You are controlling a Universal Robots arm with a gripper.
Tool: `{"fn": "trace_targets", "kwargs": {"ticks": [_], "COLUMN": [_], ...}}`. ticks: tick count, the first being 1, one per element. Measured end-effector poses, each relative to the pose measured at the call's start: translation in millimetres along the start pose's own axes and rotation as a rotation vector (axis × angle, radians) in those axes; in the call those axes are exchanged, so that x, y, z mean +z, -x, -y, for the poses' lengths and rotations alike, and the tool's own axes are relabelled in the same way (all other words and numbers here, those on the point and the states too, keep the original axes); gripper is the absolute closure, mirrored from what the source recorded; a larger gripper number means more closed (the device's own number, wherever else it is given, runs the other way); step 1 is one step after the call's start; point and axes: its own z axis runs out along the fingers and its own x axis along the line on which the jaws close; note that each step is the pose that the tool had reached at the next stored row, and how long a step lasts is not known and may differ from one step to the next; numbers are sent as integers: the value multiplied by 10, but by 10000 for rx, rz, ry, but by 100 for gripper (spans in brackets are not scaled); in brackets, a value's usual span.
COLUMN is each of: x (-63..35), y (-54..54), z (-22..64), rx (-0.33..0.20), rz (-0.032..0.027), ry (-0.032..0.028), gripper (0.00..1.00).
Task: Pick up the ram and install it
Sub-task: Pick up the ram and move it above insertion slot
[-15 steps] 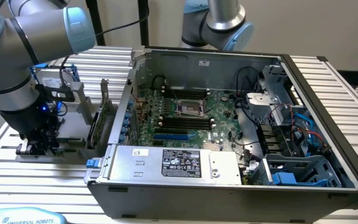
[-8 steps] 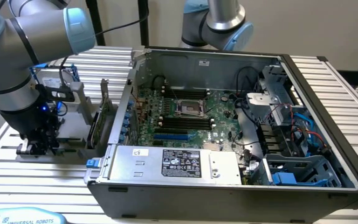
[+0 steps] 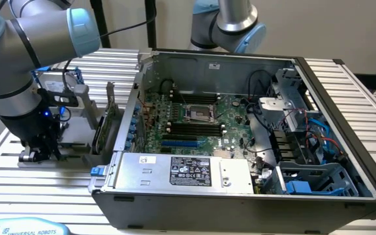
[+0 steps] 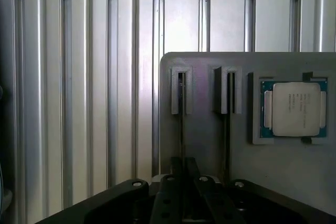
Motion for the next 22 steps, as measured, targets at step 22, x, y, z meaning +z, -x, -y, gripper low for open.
{"fn": "trace_targets", "kwargs": {"ticks": [22], "x": [-1], "y": [-136], "z": [0], "rx": [0], "rz": [-1], "ry": [0], "gripper": [87]}}
